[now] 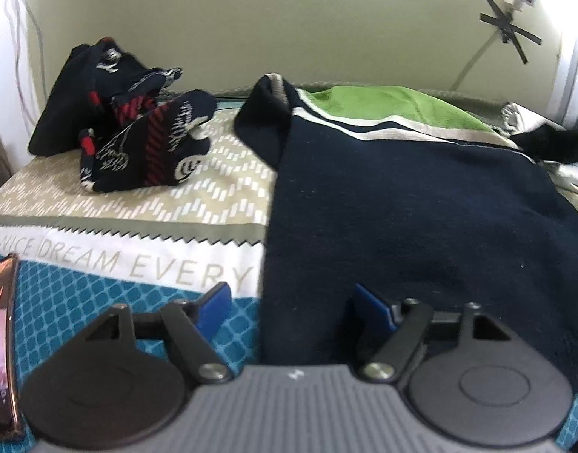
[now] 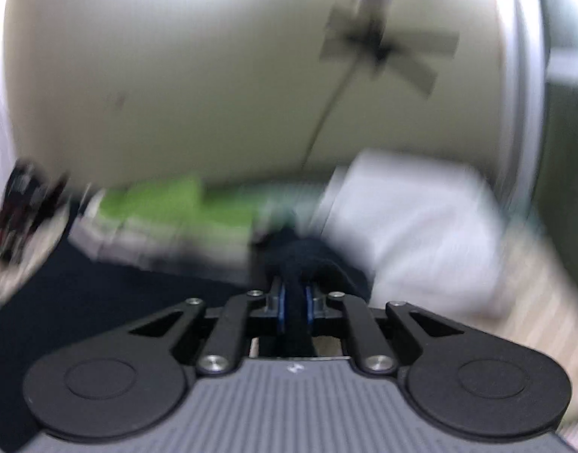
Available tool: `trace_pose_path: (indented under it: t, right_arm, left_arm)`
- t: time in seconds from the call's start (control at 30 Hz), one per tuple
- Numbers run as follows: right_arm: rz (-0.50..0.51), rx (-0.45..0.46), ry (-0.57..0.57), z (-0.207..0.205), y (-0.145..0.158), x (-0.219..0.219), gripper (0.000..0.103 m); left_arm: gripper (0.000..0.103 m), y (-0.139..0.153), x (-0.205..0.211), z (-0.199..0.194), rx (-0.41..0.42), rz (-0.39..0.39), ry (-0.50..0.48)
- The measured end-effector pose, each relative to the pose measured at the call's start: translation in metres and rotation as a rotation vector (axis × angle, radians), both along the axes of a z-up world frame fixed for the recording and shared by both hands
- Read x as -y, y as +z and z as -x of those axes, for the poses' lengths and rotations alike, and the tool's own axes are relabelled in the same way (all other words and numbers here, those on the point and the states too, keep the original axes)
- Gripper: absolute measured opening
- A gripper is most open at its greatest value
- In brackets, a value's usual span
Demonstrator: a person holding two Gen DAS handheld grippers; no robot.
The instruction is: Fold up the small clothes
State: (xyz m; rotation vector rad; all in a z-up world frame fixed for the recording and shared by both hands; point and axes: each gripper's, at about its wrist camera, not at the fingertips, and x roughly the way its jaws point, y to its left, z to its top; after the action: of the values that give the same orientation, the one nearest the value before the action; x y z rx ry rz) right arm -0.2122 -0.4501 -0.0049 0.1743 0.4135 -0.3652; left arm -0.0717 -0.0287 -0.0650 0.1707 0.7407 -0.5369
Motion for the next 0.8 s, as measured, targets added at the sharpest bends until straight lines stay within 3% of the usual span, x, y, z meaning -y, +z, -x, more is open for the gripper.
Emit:
trace_pose_path:
  t: [0.07,0.13,0.17,0.2,0.27,0.3,0.37,0.43,0.47,0.53,0.63,0.67,0.73,0.77,0.8]
  right_arm:
    - [-0.001,0.115,-0.107,-0.001,0.048,0.040,0.003]
    - [-0.014,0.157,-0.211,-0.005,0.075,0.084,0.005]
    - [0.009,0.118,-0.253,-0.011,0.077,0.103,0.018]
    - [0.030,0.059,-0.309,-0.017,0.074,0.117,0.061]
    - [0.026,0.009,-0.458,-0.009,0.058,0.126,0.077]
    - [-0.038,0.042,-0.410,0.004,0.046,0.122,0.080]
    - [-0.204,0.082,-0.276,0.030,0.021,0.105,0.079]
    - [-0.374,0.084,-0.123,0.052,-0.009,0.074,0.073]
    - [-0.443,0.068,-0.035,0.059,-0.024,0.055,0.071]
    - [-0.489,0.004,0.093,0.070,-0.046,0.010,0.071]
    - [-0.472,-0.071,0.226,0.081,-0.068,-0.055,0.065]
    - [-0.463,-0.078,0.269,0.085,-0.073,-0.076,0.052]
    - [-0.405,-0.066,0.284,0.091,-0.080,-0.110,0.041]
    - [-0.316,-0.078,0.269,0.092,-0.079,-0.125,0.011]
    - [-0.280,-0.094,0.259,0.091,-0.077,-0.129,0.005]
  left_arm:
    - [0.077,0.001,-0.003,0.000,-0.003,0.009,0.009]
    - [0.081,0.001,-0.003,0.001,-0.002,0.009,0.013]
    - [0.081,0.000,-0.003,0.001,-0.005,0.006,0.012]
    - [0.081,-0.001,-0.003,0.002,-0.007,0.005,0.010]
    - [0.083,-0.001,-0.004,0.003,-0.003,0.009,-0.001]
    - [0.084,-0.002,-0.004,0.003,-0.004,0.013,-0.005]
    - [0.083,-0.001,-0.003,0.002,-0.012,0.012,-0.010]
    - [0.075,0.001,-0.002,0.001,-0.023,0.014,-0.031]
    - [0.066,0.002,0.000,0.002,-0.024,0.014,-0.042]
    - [0.052,0.003,0.004,0.005,-0.018,0.003,-0.065]
    - [0.026,0.005,0.009,0.012,-0.003,-0.009,-0.079]
    - [0.015,0.006,0.009,0.014,0.000,-0.009,-0.080]
    - [0.010,0.012,0.006,0.015,-0.021,0.018,-0.091]
    - [0.010,0.016,0.003,0.014,-0.035,0.041,-0.095]
    - [0.010,0.023,-0.001,0.014,-0.045,0.069,-0.098]
